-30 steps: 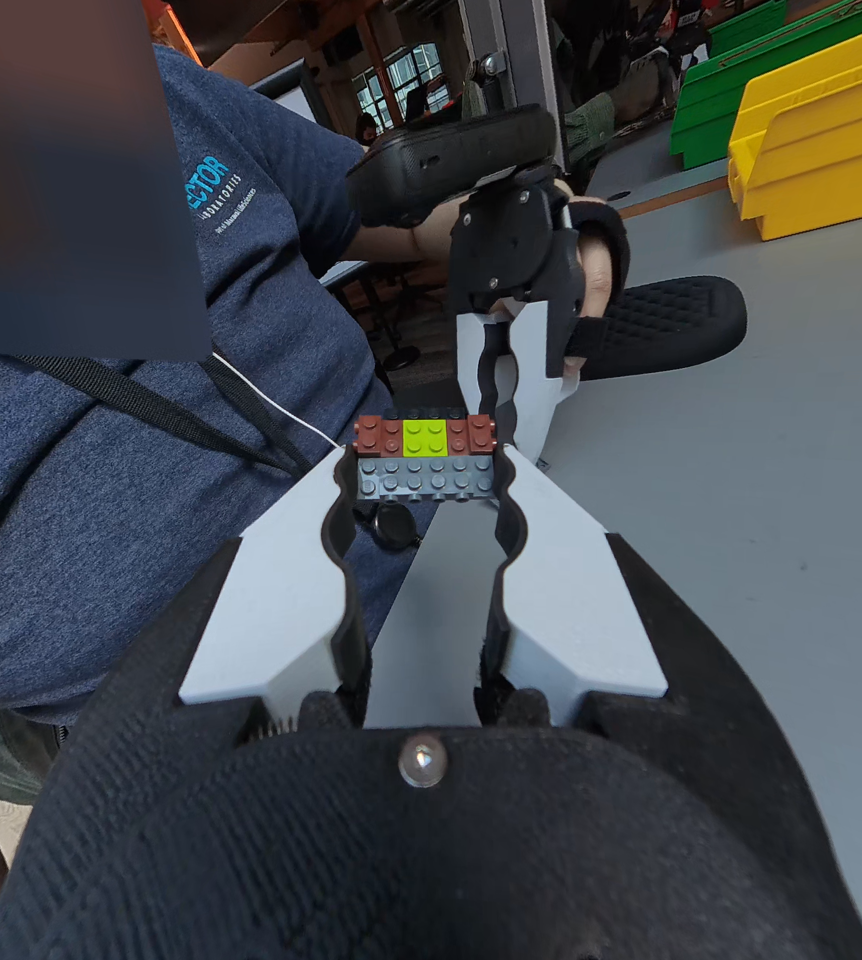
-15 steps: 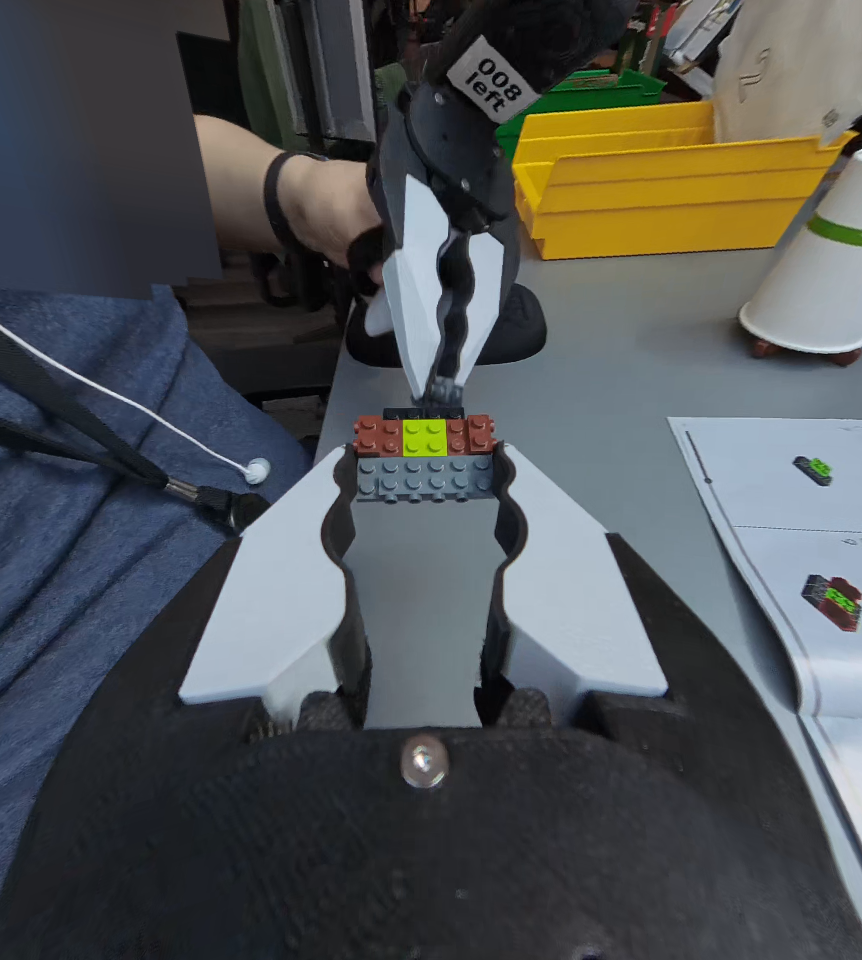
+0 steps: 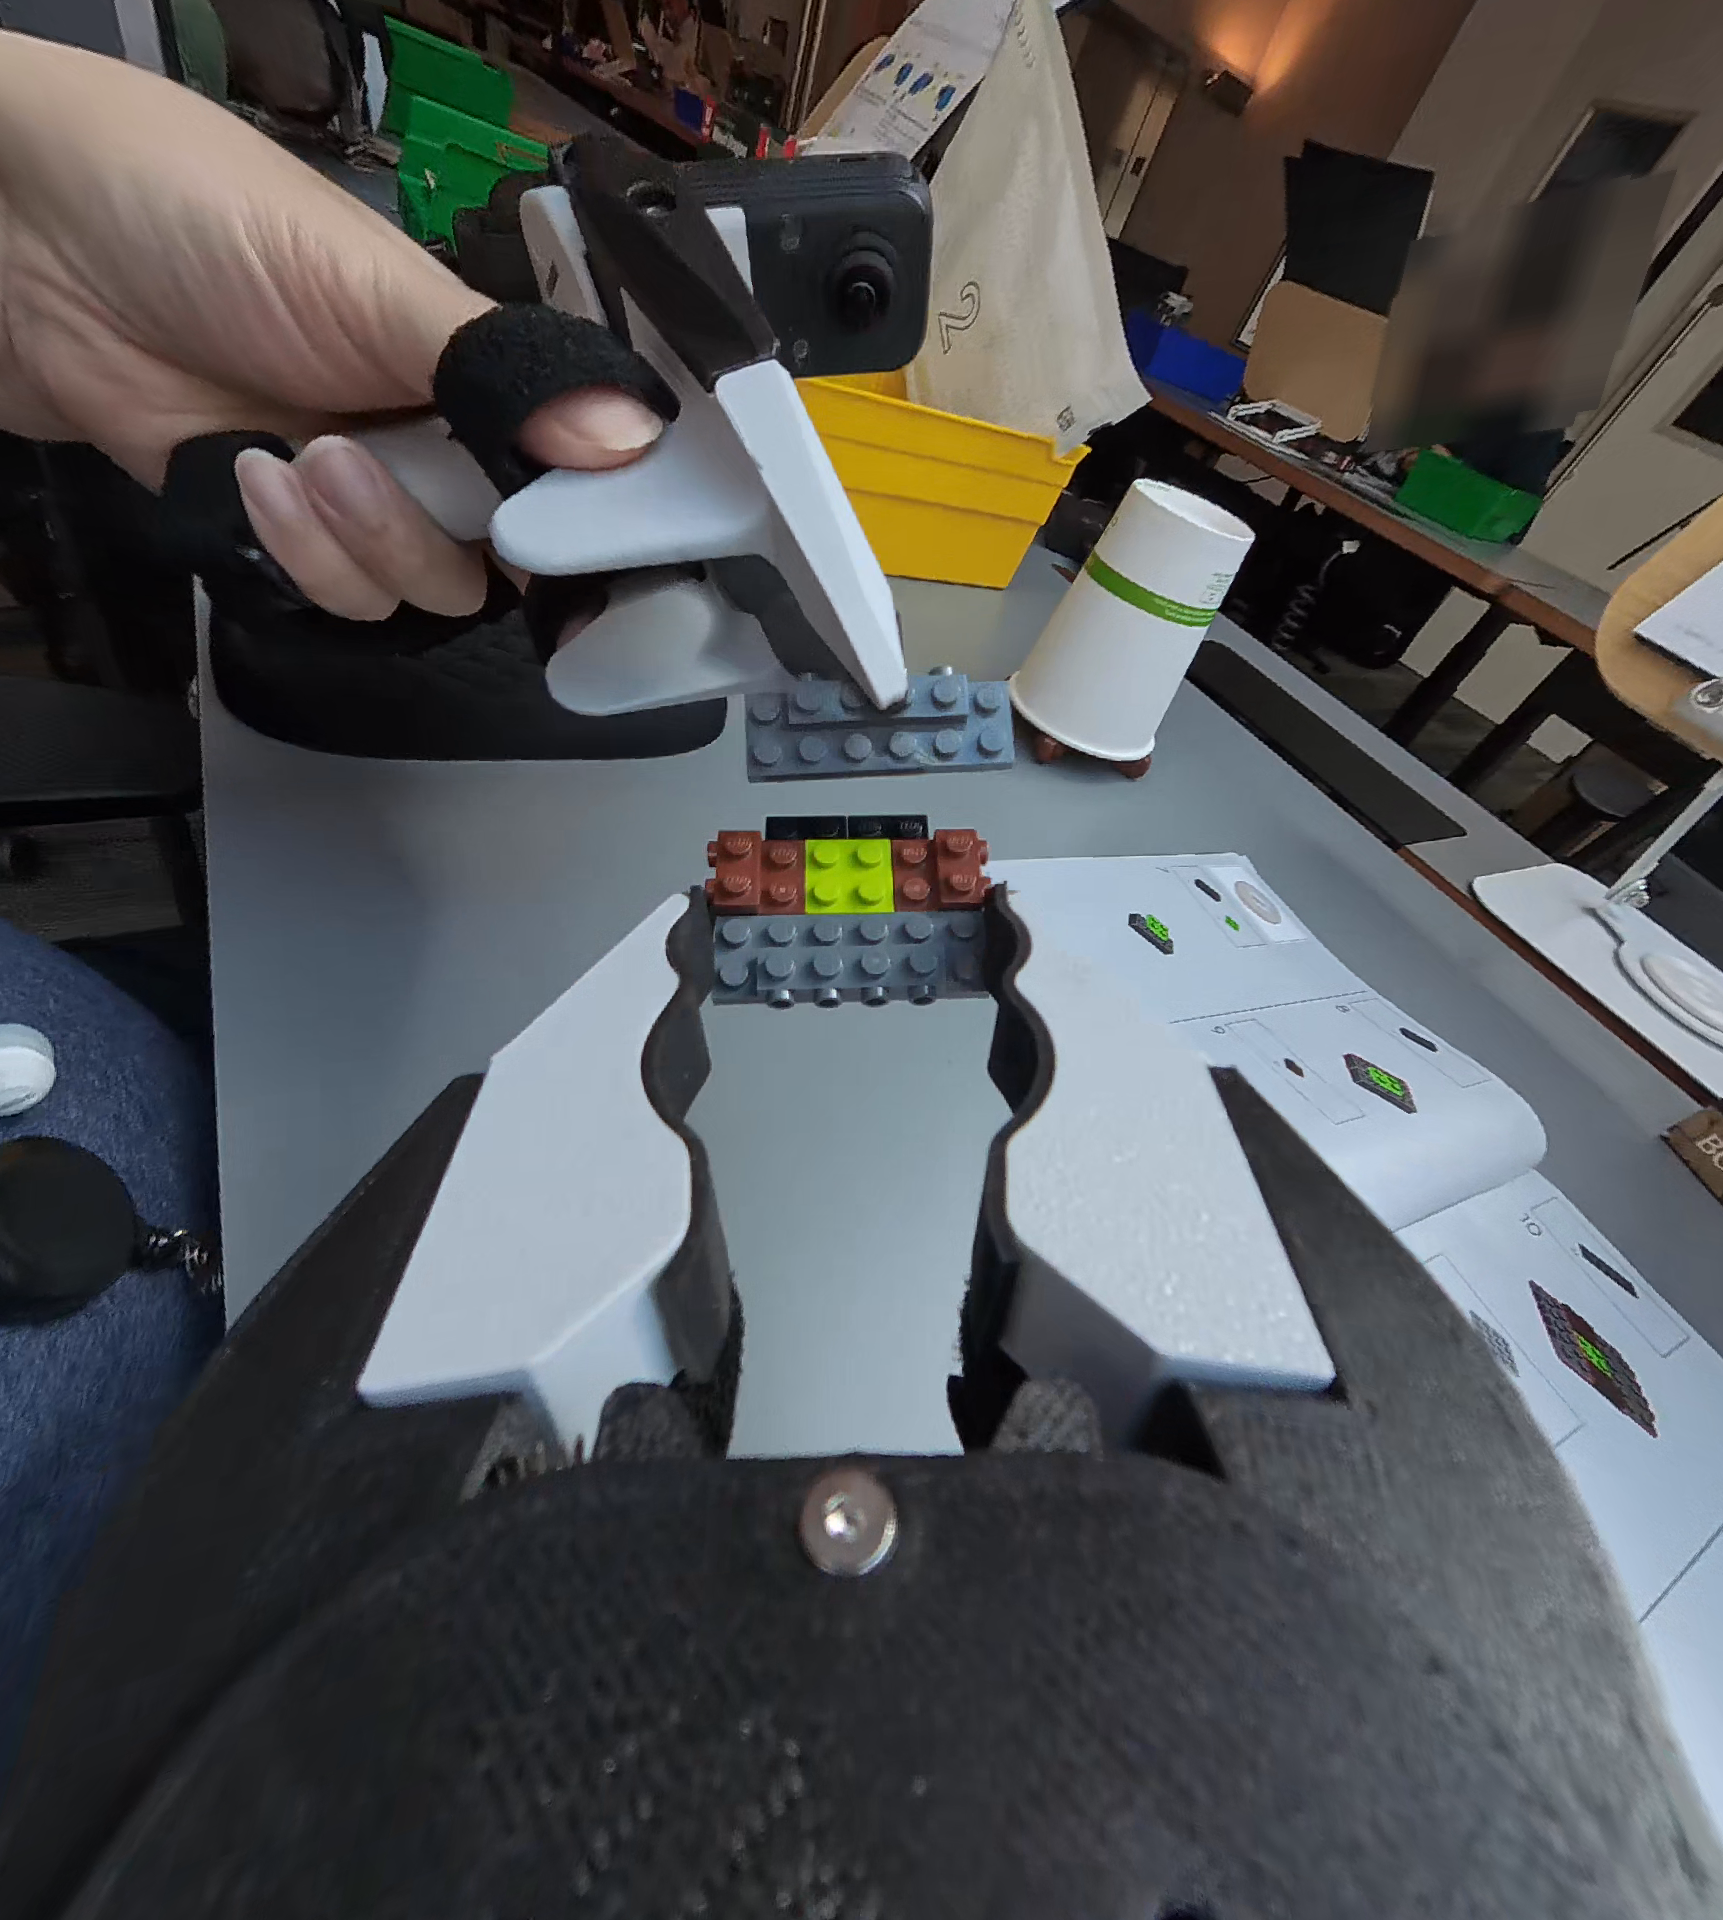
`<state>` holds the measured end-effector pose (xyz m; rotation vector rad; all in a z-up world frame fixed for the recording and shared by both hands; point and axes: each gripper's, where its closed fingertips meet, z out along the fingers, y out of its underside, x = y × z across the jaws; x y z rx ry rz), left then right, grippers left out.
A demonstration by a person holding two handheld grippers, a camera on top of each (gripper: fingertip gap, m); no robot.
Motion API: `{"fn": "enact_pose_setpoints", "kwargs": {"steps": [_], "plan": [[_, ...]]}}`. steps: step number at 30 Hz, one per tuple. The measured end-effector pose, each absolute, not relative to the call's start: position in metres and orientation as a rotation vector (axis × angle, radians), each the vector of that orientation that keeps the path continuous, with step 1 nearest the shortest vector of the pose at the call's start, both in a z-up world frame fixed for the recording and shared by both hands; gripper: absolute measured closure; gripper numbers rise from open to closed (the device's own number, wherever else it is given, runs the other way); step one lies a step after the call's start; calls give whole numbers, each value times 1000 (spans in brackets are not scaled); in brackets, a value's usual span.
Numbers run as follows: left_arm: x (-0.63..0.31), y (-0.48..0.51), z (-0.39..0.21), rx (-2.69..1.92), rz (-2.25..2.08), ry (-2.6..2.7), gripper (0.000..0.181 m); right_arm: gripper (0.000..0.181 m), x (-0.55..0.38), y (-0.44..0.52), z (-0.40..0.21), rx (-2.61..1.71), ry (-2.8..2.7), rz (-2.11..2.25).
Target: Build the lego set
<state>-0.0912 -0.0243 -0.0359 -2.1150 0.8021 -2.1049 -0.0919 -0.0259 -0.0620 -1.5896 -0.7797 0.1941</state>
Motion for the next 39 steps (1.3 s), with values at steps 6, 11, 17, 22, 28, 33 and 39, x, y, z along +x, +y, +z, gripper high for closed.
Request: {"fn": "enact_pose_setpoints", "kwargs": {"steps": [6,11,17,22,28,33,39], "plan": [[-83,-25,-27,-2143,-1869,1013,174,129,-87,-20,-43,-1500,-687,116],[-77,-22,-16,-2148,-1731,1096,173,129,-82,-18,-30,-1435,-580,136],[-70,-25,-4,-2139,-1587,1168,174,130,-74,-19,-17,-1384,-518,141],[-65,-22,3,-2094,-1481,1166,175,130,-69,-18,-9,-1394,-497,113],[-63,-16,11,-2027,-1374,1141,174,130,-67,-13,-2,-1408,-474,87],[-63,-10,16,-1992,-1344,1089,174,130,-67,-8,3,-1421,-451,66],[-66,-3,21,-1949,-1292,1064,174,129,-72,-5,9,-1404,-455,45]]}}
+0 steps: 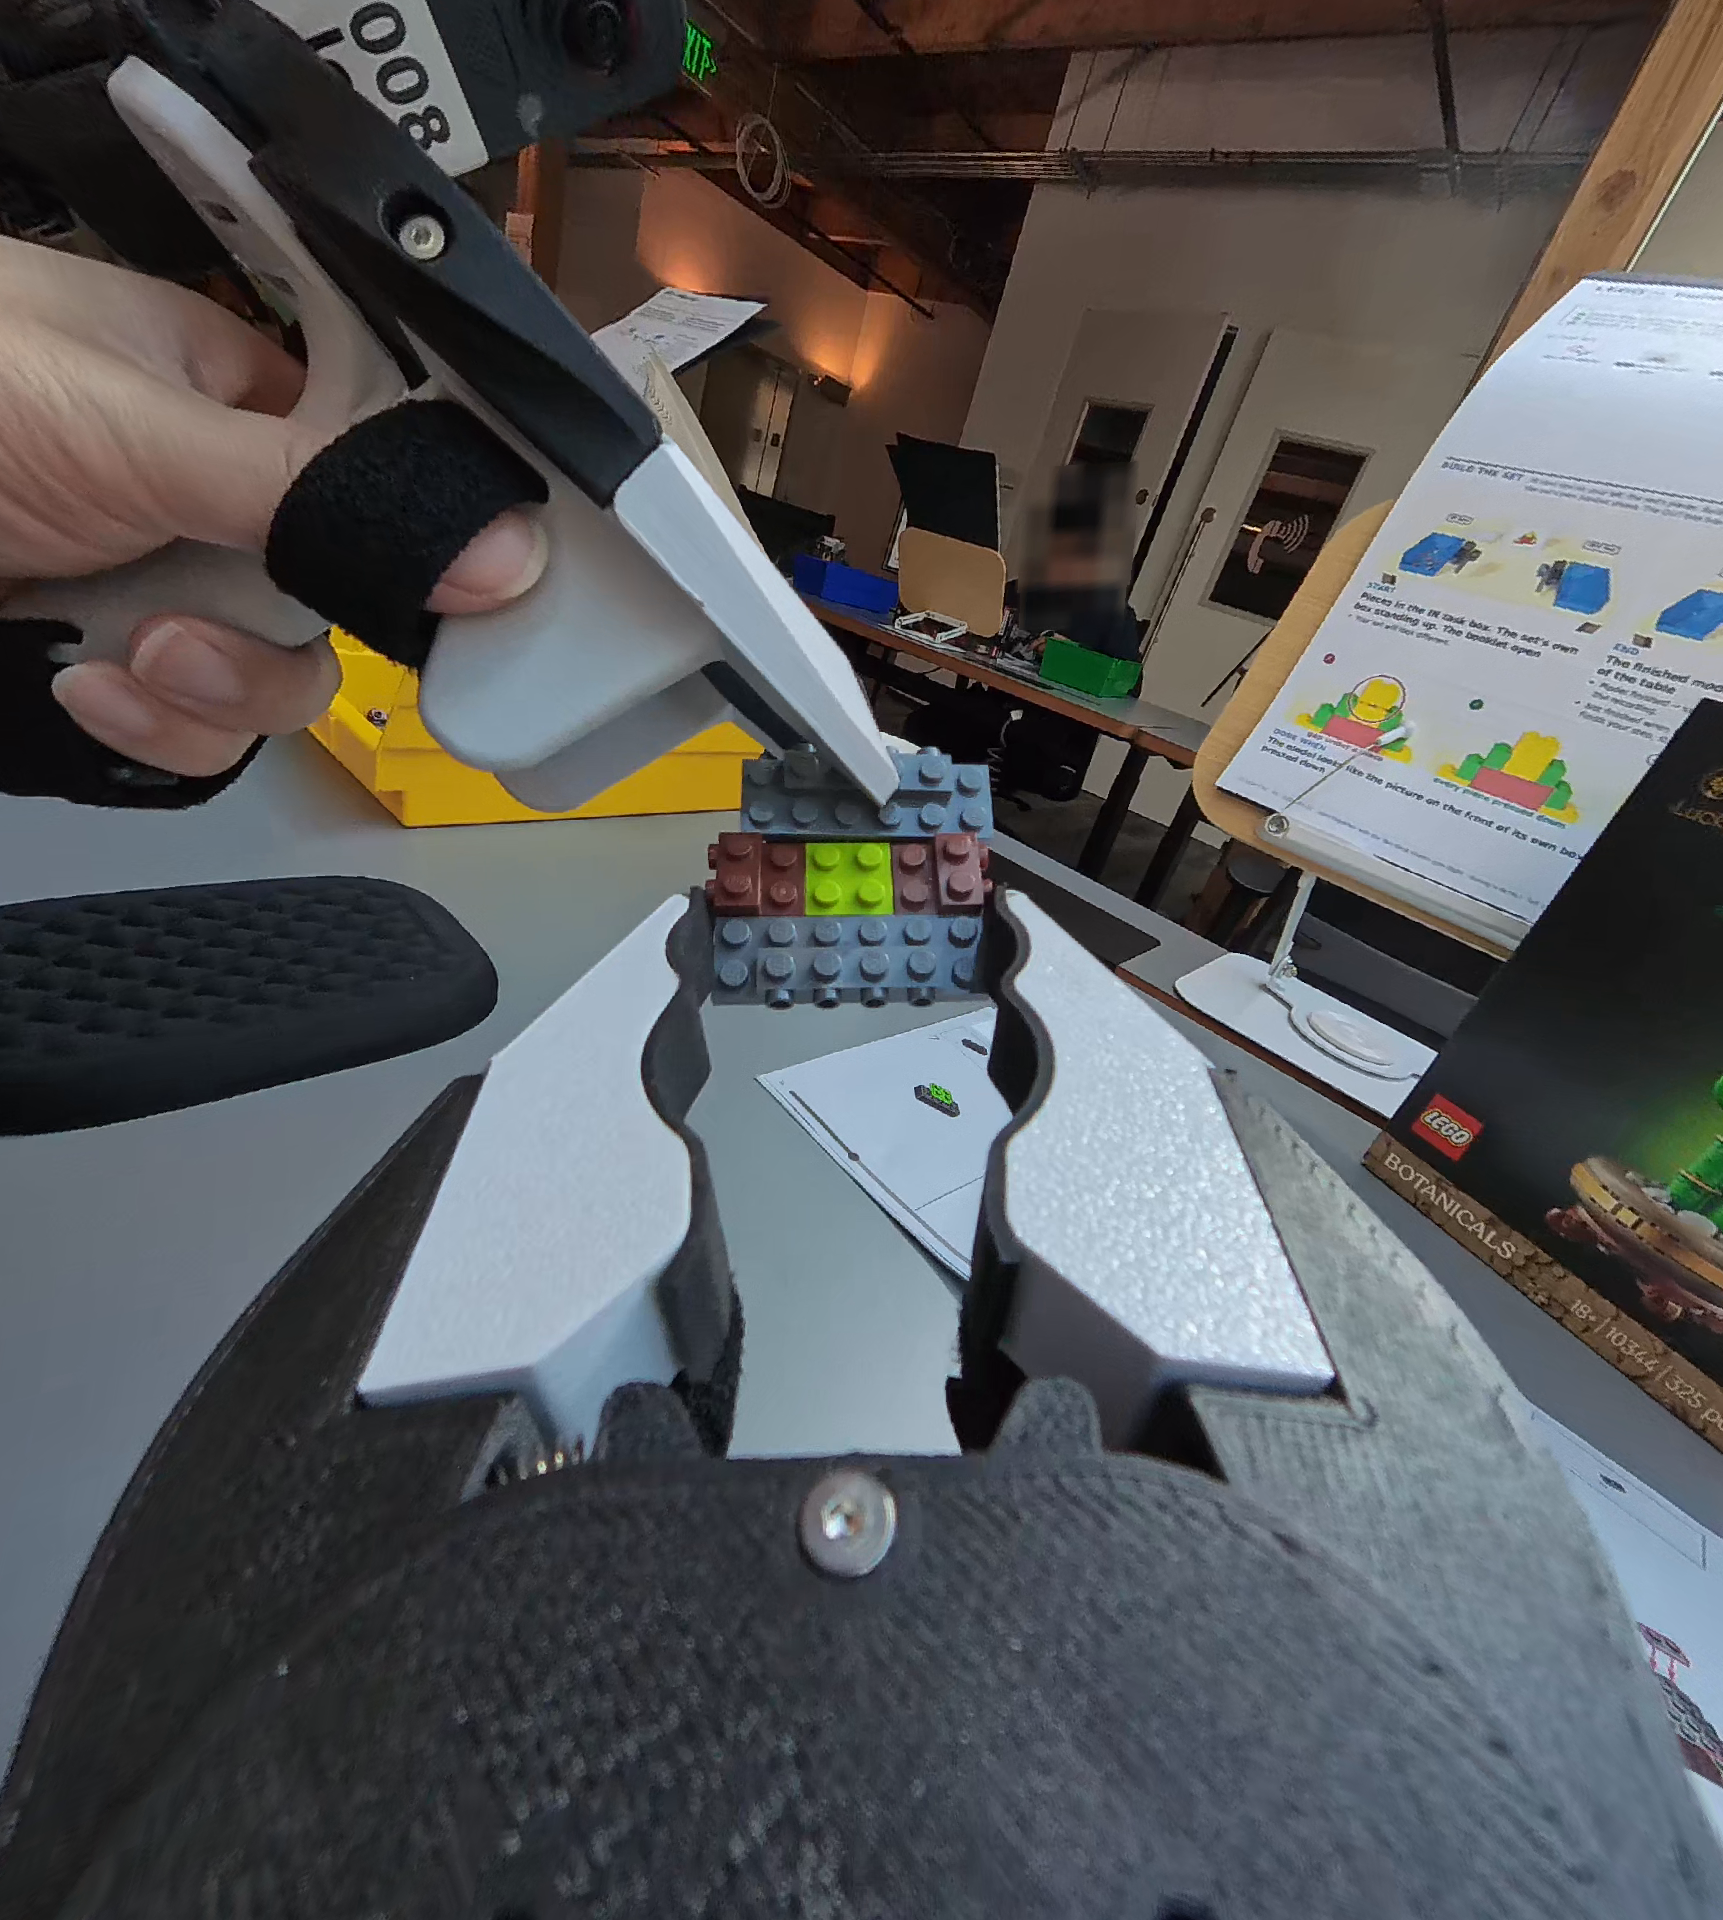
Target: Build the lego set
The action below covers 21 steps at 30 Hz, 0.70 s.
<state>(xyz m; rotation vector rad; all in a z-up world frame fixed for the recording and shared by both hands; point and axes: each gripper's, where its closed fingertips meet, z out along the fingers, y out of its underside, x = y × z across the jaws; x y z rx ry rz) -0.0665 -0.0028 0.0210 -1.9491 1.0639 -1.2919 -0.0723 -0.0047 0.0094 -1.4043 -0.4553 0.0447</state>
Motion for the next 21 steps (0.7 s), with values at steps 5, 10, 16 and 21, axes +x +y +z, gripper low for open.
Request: {"fn": "enact_pose_setpoints", "kwargs": {"steps": [5,10,16,21], "plan": [[-71,-4,23,-1976,-1296,1092,173,130,-76,-5,12,-1381,-462,43],[-72,-4,27,-1982,-1291,1121,173,130,-76,-5,16,-1360,-459,48],[-71,-6,28,-1958,-1232,1168,172,130,-76,-8,19,-1331,-453,36],[-72,1,23,-1967,-1127,1162,145,130,-74,-11,22,-1301,-441,31]]}}
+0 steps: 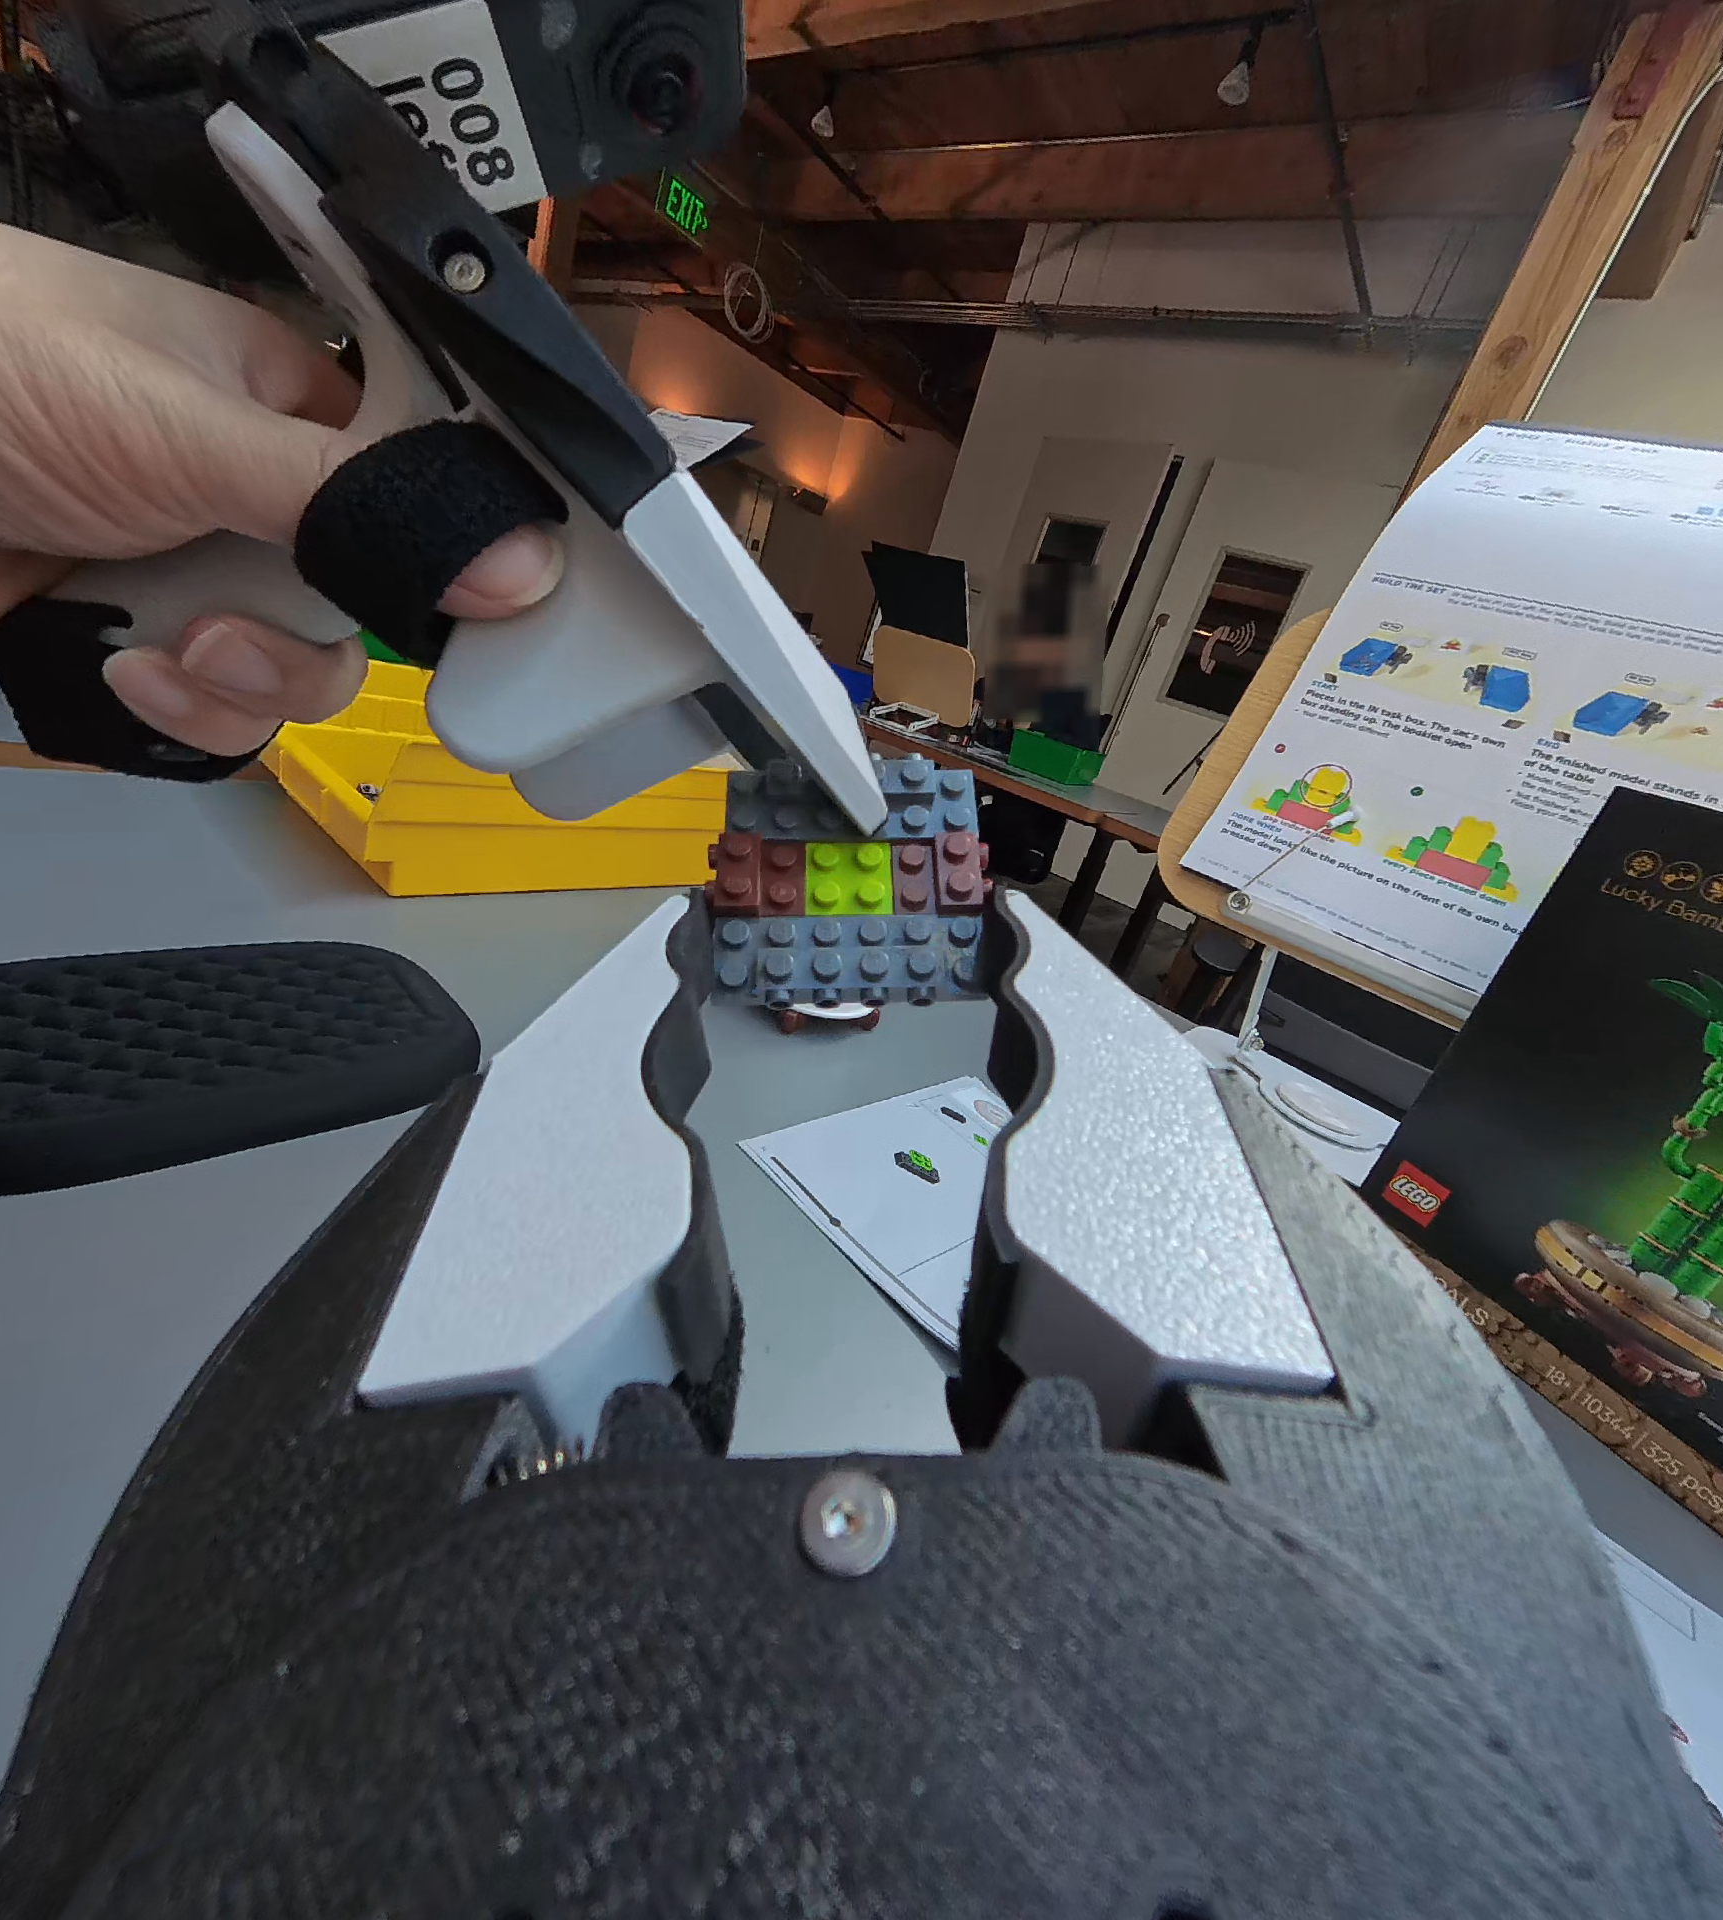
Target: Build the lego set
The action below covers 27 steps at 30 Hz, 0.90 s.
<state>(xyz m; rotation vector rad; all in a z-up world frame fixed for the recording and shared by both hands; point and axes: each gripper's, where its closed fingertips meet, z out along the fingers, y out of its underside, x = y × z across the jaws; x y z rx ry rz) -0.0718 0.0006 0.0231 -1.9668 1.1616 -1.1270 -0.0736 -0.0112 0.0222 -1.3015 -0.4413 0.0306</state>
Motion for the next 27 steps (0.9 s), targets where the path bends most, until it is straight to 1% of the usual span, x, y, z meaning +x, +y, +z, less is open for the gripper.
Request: {"fn": "enact_pose_setpoints", "kwargs": {"steps": [2,6,12,18,27], "plan": [[-70,-4,24,-1956,-1144,1174,155,130,-74,-12,22,-1300,-444,33],[-69,-6,24,-1960,-1175,1166,152,130,-73,-14,24,-1280,-443,29],[-66,-15,24,-1971,-1339,1149,165,130,-73,-16,24,-1264,-448,12],[-65,-15,26,-1961,-1402,1119,166,130,-72,-17,25,-1250,-456,-19],[-64,-13,24,-1923,-1309,1124,165,130,-72,-15,24,-1247,-469,-62]]}}
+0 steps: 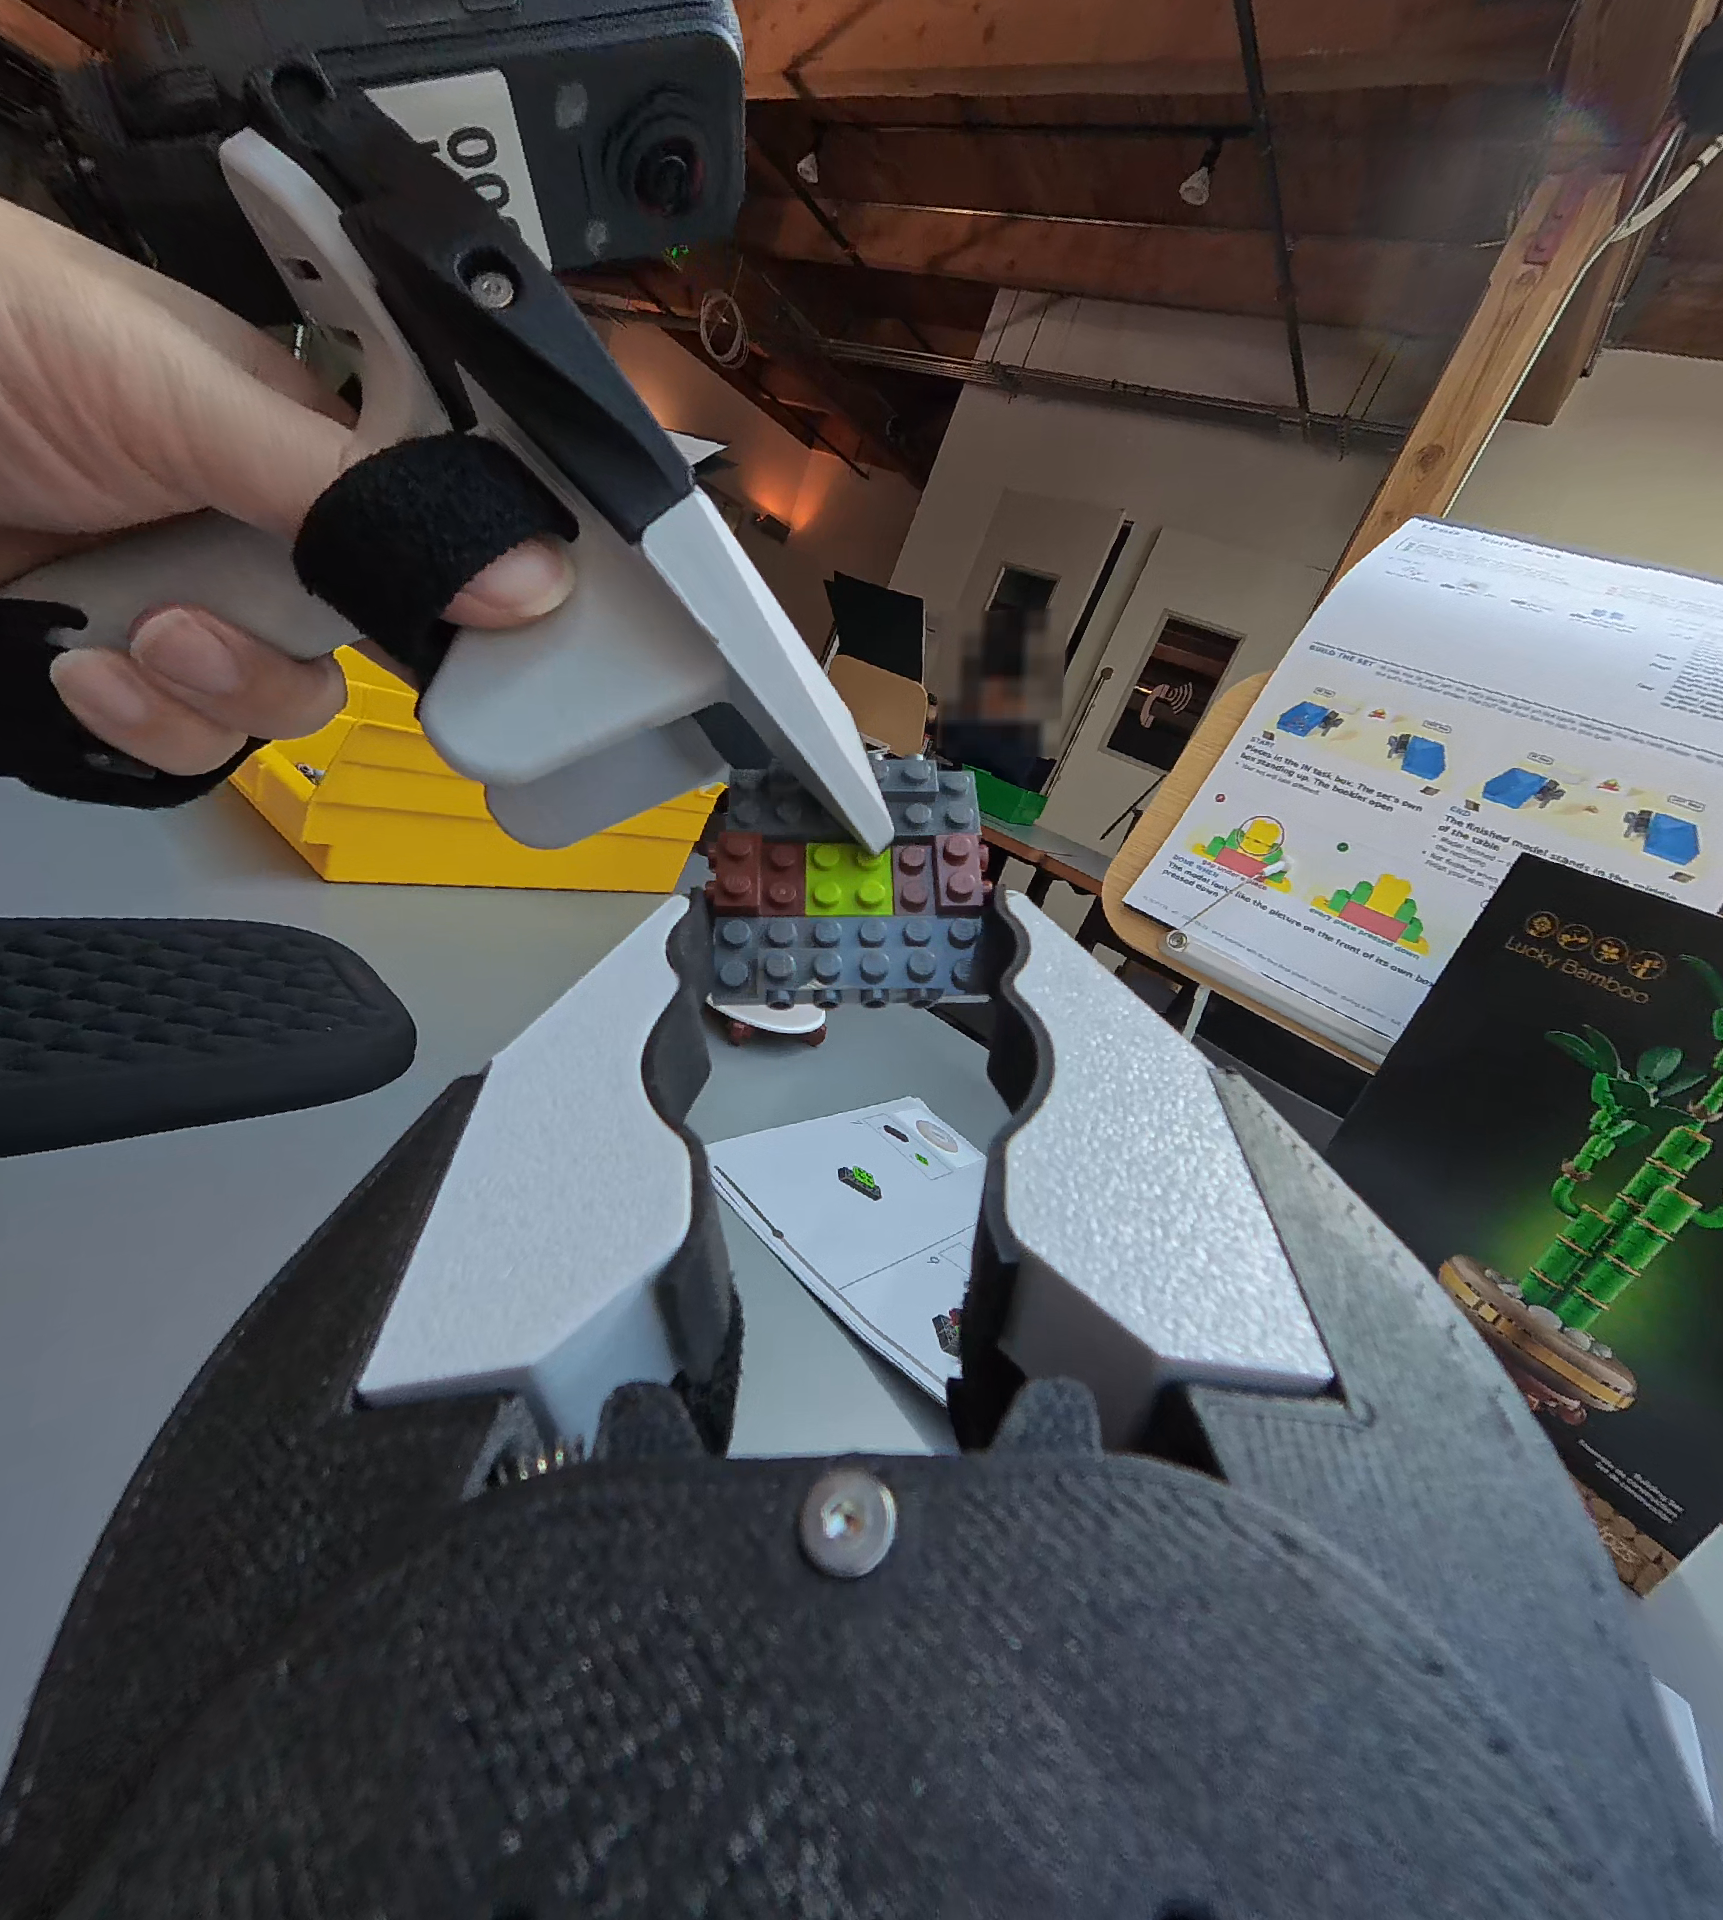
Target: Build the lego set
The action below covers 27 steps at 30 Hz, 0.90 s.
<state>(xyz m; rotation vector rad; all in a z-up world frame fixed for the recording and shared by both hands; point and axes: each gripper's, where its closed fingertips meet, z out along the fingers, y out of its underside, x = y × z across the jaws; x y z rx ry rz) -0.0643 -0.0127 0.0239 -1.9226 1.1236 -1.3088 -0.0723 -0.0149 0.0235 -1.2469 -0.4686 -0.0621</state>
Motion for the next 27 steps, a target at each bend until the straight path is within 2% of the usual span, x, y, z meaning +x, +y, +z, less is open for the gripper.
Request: {"fn": "enact_pose_setpoints", "kwargs": {"steps": [13,21,27], "plan": [[-62,-14,30,-1867,-1312,1102,165,130,-70,-17,29,-1217,-492,-112],[-64,-1,14,-1983,-1153,1135,164,130,-72,-3,14,-1304,-391,64],[-59,1,0,-2056,-1124,1128,155,130,-76,2,9,-1332,-388,85]]}}
